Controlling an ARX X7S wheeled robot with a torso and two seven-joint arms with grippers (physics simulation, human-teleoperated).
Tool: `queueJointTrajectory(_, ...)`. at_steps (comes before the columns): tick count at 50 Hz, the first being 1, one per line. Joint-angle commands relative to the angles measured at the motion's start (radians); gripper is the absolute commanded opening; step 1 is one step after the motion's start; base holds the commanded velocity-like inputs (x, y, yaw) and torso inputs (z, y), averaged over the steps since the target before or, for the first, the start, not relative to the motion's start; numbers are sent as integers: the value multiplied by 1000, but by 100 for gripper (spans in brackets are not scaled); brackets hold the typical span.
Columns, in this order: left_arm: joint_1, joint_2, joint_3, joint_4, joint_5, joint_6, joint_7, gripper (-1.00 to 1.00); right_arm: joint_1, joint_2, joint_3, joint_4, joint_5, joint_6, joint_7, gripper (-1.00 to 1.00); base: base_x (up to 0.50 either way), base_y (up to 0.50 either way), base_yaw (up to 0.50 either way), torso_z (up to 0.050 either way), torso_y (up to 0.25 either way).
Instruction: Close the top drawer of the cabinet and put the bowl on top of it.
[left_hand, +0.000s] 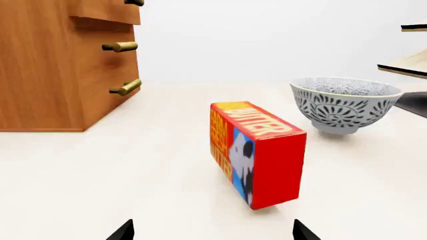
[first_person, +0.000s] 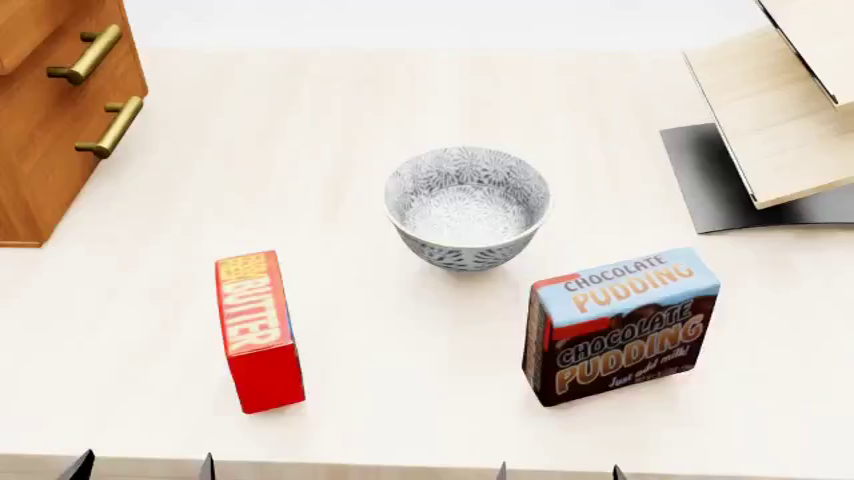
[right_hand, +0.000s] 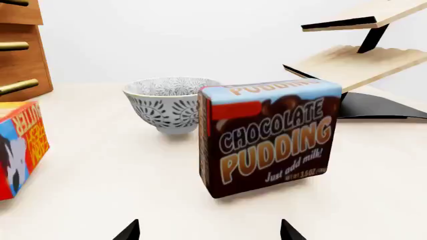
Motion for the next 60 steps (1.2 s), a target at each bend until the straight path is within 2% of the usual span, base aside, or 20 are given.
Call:
queueJointTrajectory(1,3,-14,20,20,-12,-7,-26,100,-2,13,-26,-11,3,7,32,100,0,0,0,0,0)
queueJointTrajectory(11,27,-48,57,189,-14,-59,-86,100,-10,59,-45,-273,49,187,57,100,0,0,0,0,0)
queueJointTrajectory(29,3,-89,80,552,-22,-274,-134,100,88,110,-101,-643,1,500,104,100,0,0,0,0,0)
queueJointTrajectory(42,1,-104,84,612,-48,-308,-152,100,75,108,-77,-640,44,491,133,100,0,1,0,0,0)
queueJointTrajectory(47,12,-113,97,610,-44,-294,-160,100,64,114,-81,-646,54,474,135,100,0,500,0,0,0)
queueJointTrajectory(50,13,-118,92,600,-54,-284,-162,100,53,125,-79,-663,123,488,85,100,0,500,0,0,0)
queueJointTrajectory(60,15,-129,97,612,-68,-293,-176,100,43,134,-98,-652,78,422,127,100,0,446,0,0,0)
